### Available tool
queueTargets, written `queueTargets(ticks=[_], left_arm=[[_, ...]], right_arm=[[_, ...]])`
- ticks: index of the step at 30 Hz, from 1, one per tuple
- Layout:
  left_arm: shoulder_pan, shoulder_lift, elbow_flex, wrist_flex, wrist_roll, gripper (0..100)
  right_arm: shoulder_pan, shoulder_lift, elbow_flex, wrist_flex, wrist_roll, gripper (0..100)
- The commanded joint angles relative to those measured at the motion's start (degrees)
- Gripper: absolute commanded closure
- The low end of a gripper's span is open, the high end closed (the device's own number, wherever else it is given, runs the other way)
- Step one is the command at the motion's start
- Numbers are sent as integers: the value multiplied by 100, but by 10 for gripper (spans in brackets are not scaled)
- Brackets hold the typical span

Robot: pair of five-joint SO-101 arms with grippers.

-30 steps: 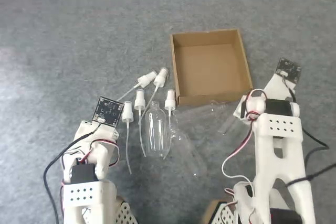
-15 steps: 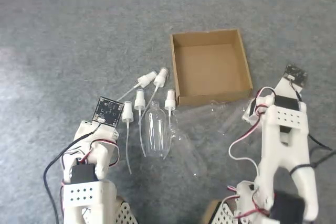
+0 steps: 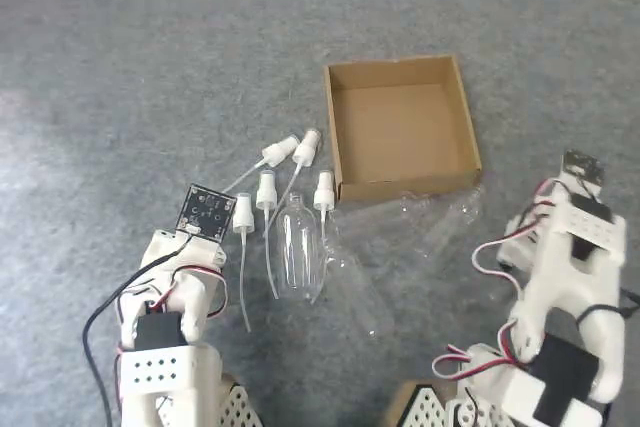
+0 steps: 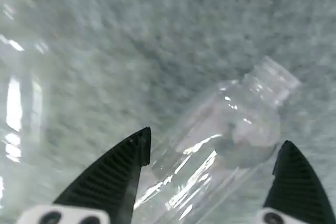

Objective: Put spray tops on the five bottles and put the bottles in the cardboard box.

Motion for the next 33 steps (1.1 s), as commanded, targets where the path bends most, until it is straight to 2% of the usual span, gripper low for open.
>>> queueTargets(ticks=[1, 6, 10, 16, 21, 27, 30, 33], left_arm=[[-18, -88, -31, 35, -44, 988], [-9, -88, -31, 44, -44, 988], [26, -88, -136, 448, -44, 988], [9, -88, -145, 457, -44, 988], [-9, -88, -145, 440, -53, 988], [-26, -88, -136, 70, -378, 988], [-35, -44, -338, 88, -255, 987], [-141, -35, -1182, 695, -35, 987]], right_arm=[[637, 31, -273, 163, 1530, 671], [620, 13, -299, 110, 2321, 670], [602, 57, -141, 101, 2330, 670], [927, 75, 0, -418, 2057, 670], [1226, 127, 35, -769, 2479, 671], [1323, 92, -62, -840, 2523, 833], [1358, 127, -53, -840, 3051, 879], [1332, 92, -105, -840, 3534, 879]])
